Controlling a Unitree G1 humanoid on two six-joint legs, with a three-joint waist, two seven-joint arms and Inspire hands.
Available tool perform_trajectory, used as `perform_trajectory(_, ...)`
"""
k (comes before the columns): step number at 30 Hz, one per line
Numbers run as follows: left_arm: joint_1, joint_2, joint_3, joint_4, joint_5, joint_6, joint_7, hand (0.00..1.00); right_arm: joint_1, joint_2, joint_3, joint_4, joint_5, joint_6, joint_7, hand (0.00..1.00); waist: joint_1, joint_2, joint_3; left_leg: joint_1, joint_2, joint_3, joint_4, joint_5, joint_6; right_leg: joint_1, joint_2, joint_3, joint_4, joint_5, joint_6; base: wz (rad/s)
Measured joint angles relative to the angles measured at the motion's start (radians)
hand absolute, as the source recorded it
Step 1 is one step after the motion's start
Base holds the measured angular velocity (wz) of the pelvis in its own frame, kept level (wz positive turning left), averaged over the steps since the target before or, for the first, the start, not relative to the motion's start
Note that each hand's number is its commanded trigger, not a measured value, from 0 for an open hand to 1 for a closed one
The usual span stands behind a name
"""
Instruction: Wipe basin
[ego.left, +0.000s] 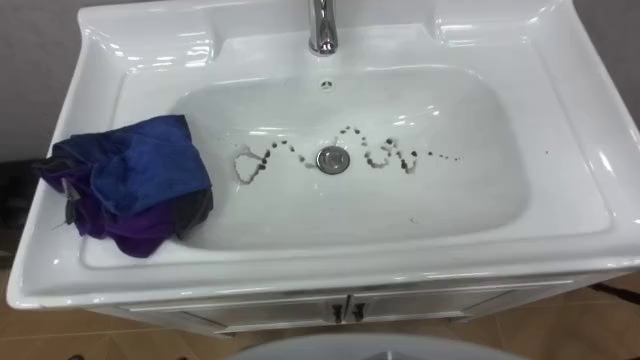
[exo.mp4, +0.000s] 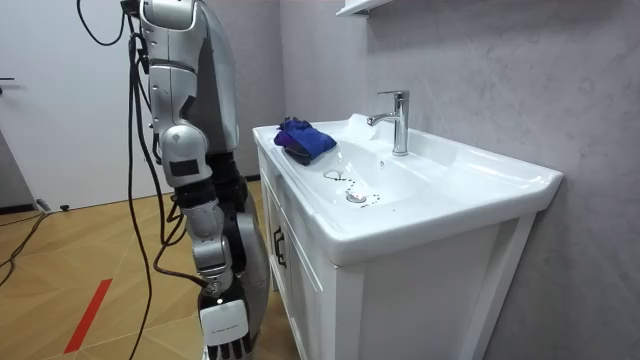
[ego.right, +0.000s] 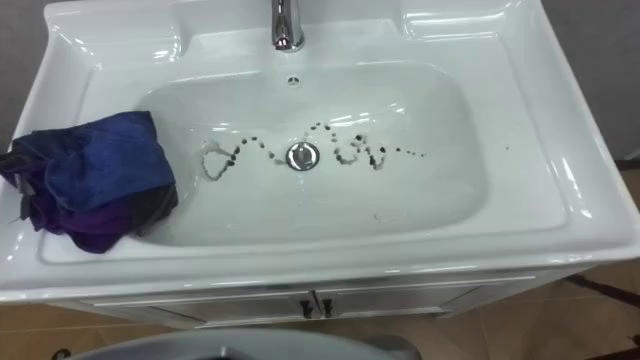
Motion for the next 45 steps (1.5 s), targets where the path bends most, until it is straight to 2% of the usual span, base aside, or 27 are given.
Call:
perform_trajectory(5,-0.002,0.000,0.001,-0.001,0.017,0.017,-0.018,0.00,-0.002,0.000,-0.005,0.006,-0.001,0.002,0.018,0.00,-0.001,-0.001,0.0013,-0.004,0.000,-0.003,0.008,0.000,0.000,-0.001,0.000,-0.003,-0.006,-0.001,0.000,0.02)
perform_trajectory(9,-0.011,0.000,0.004,-0.001,0.019,0.029,-0.018,0.00,-0.009,0.000,-0.005,0.010,0.000,0.027,0.029,0.00,0.000,0.001,0.0011,-0.004,0.000,-0.005,0.009,0.000,0.000,-0.003,-0.001,-0.005,-0.002,-0.001,-0.001,0.01)
perform_trajectory(17,-0.016,0.000,0.029,0.000,0.017,0.047,-0.016,0.00,-0.017,0.000,-0.005,0.013,0.001,0.044,0.039,0.00,-0.001,-0.002,-0.0027,-0.006,0.000,-0.007,0.014,0.000,0.000,-0.004,-0.001,-0.006,0.002,-0.002,-0.002,0.00)
perform_trajectory(22,-0.010,-0.004,0.029,0.001,0.006,0.067,0.002,0.00,-0.023,0.001,-0.003,0.033,0.002,0.066,0.037,0.00,-0.001,0.000,-0.0050,-0.003,0.000,-0.007,0.014,0.000,0.000,-0.002,-0.001,-0.006,0.003,-0.002,-0.002,0.00)
perform_trajectory(27,-0.001,-0.006,0.034,0.004,-0.029,0.073,0.046,0.00,-0.026,0.004,-0.003,0.053,0.002,0.079,0.025,0.00,0.000,0.002,-0.0057,-0.001,0.000,-0.008,0.012,0.000,0.000,0.000,-0.001,-0.006,0.002,-0.002,-0.002,0.00)
perform_trajectory(29,-0.001,-0.008,0.063,0.028,-0.056,0.072,0.063,0.00,-0.029,0.005,-0.003,0.053,0.002,0.079,0.025,0.00,0.004,0.001,-0.0065,0.001,0.000,-0.009,0.013,0.000,0.000,0.005,-0.001,-0.008,0.000,-0.002,-0.002,0.03)
perform_trajectory(34,0.006,-0.010,0.187,0.030,-0.164,0.072,0.112,0.00,-0.028,0.004,-0.006,0.061,0.009,0.079,0.024,0.00,0.014,0.006,-0.0052,0.018,-0.002,-0.032,0.012,0.000,0.000,0.037,-0.002,-0.033,-0.016,-0.001,-0.002,0.12)
perform_trajectory(38,0.015,0.000,0.224,-0.003,-0.225,0.069,0.169,0.00,-0.030,-0.011,-0.006,0.059,0.006,0.079,0.009,0.00,0.042,0.018,-0.0052,0.017,-0.002,-0.033,0.012,0.000,0.000,0.037,-0.002,-0.035,-0.015,-0.001,-0.003,0.02)
perform_trajectory(39,0.014,0.010,0.241,-0.010,-0.242,0.063,0.191,0.00,-0.033,-0.013,-0.006,0.059,-0.002,0.078,0.006,0.00,0.048,0.019,-0.0053,0.014,-0.002,-0.038,0.013,0.000,0.000,0.037,-0.002,-0.040,-0.015,-0.001,-0.003,0.09)
perform_trajectory(40,0.006,0.022,0.268,-0.012,-0.243,0.063,0.213,0.00,-0.036,-0.018,-0.007,0.061,0.000,0.079,0.008,0.00,0.053,0.030,-0.0095,0.013,-0.003,-0.044,0.013,0.000,0.000,0.037,-0.002,-0.043,-0.015,-0.001,-0.003,0.10)
perform_trajectory(42,-0.002,0.040,0.308,-0.031,-0.255,0.055,0.263,0.00,-0.040,-0.029,-0.006,0.063,0.000,0.079,0.008,0.00,0.060,0.029,-0.0051,0.012,-0.003,-0.046,0.012,0.000,-0.001,0.038,-0.002,-0.046,-0.014,-0.001,-0.003,0.05)
perform_trajectory(45,0.006,0.064,0.329,-0.095,-0.314,0.025,0.348,0.00,-0.045,-0.051,-0.005,0.062,0.004,0.075,0.006,0.00,0.070,0.039,-0.0051,0.013,-0.005,-0.048,0.010,0.000,0.000,0.038,-0.004,-0.048,-0.014,-0.001,-0.003,0.01)
